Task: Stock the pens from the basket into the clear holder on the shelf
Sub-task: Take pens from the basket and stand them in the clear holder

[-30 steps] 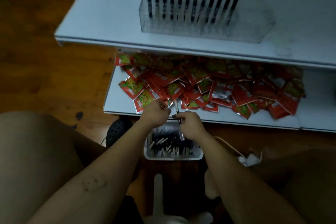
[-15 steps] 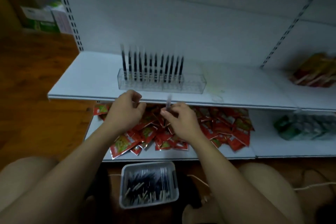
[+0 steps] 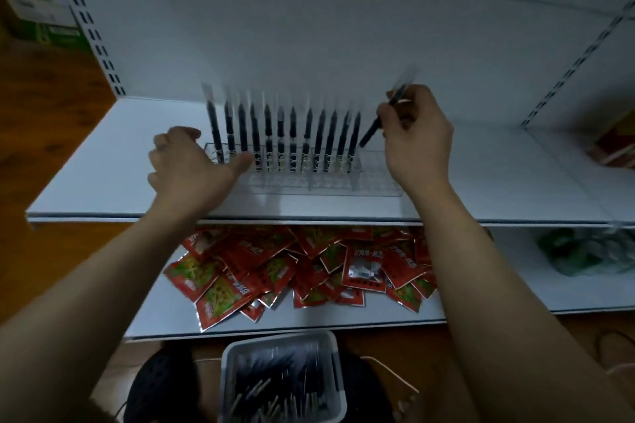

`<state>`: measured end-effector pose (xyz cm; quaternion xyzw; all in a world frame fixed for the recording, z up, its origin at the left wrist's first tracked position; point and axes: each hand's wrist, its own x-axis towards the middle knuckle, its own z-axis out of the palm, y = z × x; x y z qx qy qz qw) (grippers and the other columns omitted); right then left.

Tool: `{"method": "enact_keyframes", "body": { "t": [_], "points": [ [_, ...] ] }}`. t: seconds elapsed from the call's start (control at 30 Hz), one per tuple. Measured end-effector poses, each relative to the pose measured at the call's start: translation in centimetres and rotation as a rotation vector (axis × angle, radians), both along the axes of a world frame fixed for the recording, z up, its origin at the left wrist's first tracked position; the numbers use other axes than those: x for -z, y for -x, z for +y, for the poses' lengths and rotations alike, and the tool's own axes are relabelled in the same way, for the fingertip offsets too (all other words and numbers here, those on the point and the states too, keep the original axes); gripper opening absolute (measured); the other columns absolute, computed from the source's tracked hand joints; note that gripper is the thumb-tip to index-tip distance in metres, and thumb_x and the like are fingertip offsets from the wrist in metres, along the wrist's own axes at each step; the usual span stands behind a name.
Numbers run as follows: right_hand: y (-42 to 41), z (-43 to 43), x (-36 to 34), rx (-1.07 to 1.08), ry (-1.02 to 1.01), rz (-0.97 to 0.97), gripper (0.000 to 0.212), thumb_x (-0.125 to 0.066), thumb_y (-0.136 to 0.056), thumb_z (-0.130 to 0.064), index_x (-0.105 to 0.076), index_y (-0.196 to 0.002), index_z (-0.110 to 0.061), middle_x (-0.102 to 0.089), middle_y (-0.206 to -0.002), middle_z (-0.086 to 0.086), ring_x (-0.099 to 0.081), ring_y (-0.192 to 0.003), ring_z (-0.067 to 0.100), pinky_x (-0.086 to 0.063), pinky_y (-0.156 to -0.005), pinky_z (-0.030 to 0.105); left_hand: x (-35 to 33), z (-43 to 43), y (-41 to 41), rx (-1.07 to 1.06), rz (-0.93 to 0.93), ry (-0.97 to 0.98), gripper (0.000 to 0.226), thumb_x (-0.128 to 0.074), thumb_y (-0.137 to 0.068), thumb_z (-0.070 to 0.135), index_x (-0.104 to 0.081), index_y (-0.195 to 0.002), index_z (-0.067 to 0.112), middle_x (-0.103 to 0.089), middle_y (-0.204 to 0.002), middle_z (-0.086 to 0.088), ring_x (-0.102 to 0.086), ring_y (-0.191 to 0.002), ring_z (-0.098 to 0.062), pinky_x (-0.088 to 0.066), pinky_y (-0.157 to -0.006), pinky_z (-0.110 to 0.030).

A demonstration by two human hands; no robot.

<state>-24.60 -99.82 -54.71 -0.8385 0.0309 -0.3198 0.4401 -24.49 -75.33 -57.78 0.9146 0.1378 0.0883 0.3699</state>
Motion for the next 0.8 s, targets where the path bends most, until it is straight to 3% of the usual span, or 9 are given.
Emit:
{"method": "enact_keyframes", "body": {
  "t": [0.1,0.23,0.3,0.4,0.67,0.8],
  "points": [
    [-1.1,-0.7,0.5,-0.002,0.104,0.085,0.015,-0.058,-0.095,-0.018,-0.060,-0.107,-0.009,-0.060,-0.081,-0.006,-0.053,-0.063,-0.007,-0.036,-0.056,0.000,0.6,0.1,-1.4,0.053,0.068,-0.002,0.090,-0.076,-0.069,0.057,-0.040,-0.136,0.010,-0.038,-0.138,-0.016,-0.039,-0.127,-0.035,-0.037,-0.104,-0.053],
    [-1.9,-1.5,2.1,-0.036,0.287,0.313,0.014,-0.059,-0.094,-0.022,-0.064,-0.103,-0.011,-0.062,-0.088,-0.003,-0.054,-0.076,0.009,-0.033,-0.054,0.001,1.4,0.0,-2.7,0.102,0.141,0.017,0.110,-0.065,-0.045,0.086,-0.050,-0.130,0.018,-0.049,-0.132,-0.011,-0.047,-0.121,-0.034,-0.043,-0.099,-0.054],
    [-2.0,-1.6,2.3,-0.023,0.295,0.317,0.016,-0.060,-0.094,-0.025,-0.066,-0.101,-0.012,-0.063,-0.092,-0.004,-0.053,-0.083,0.007,-0.032,-0.058,0.011,2.1,0.4,-3.5,0.113,0.149,0.074,0.121,-0.055,-0.029,0.096,-0.054,-0.125,0.024,-0.055,-0.127,-0.006,-0.053,-0.116,-0.030,-0.046,-0.096,-0.054],
    [-2.1,-1.6,2.3,-0.032,0.296,0.323,0.019,-0.062,-0.093,-0.027,-0.068,-0.100,-0.010,-0.068,-0.103,-0.001,-0.054,-0.090,0.003,-0.032,-0.069,0.012,2.7,0.7,-4.0,0.128,0.156,0.122,0.122,-0.054,-0.022,0.099,-0.057,-0.121,0.028,-0.059,-0.123,-0.002,-0.056,-0.112,-0.026,-0.047,-0.094,-0.053],
    [-1.7,-1.0,2.5,-0.034,0.318,0.374,0.023,-0.056,-0.096,-0.024,-0.067,-0.102,-0.004,-0.070,-0.101,0.008,-0.062,-0.091,0.021,-0.039,-0.067,0.024,2.3,0.3,-2.8,0.117,0.128,0.165,0.114,-0.060,-0.031,0.093,-0.051,-0.124,0.028,-0.058,-0.127,0.000,-0.055,-0.116,-0.027,-0.044,-0.097,-0.054],
    [-1.5,-1.2,2.7,-0.042,0.279,0.419,0.025,-0.056,-0.097,-0.026,-0.068,-0.108,-0.007,-0.069,-0.111,0.007,-0.062,-0.101,0.022,-0.040,-0.073,0.020,1.9,0.1,-2.2,0.095,0.116,0.165,0.120,-0.062,-0.039,0.092,-0.043,-0.136,0.024,-0.052,-0.136,-0.005,-0.052,-0.122,-0.030,-0.043,-0.099,-0.055]
  ]
}}
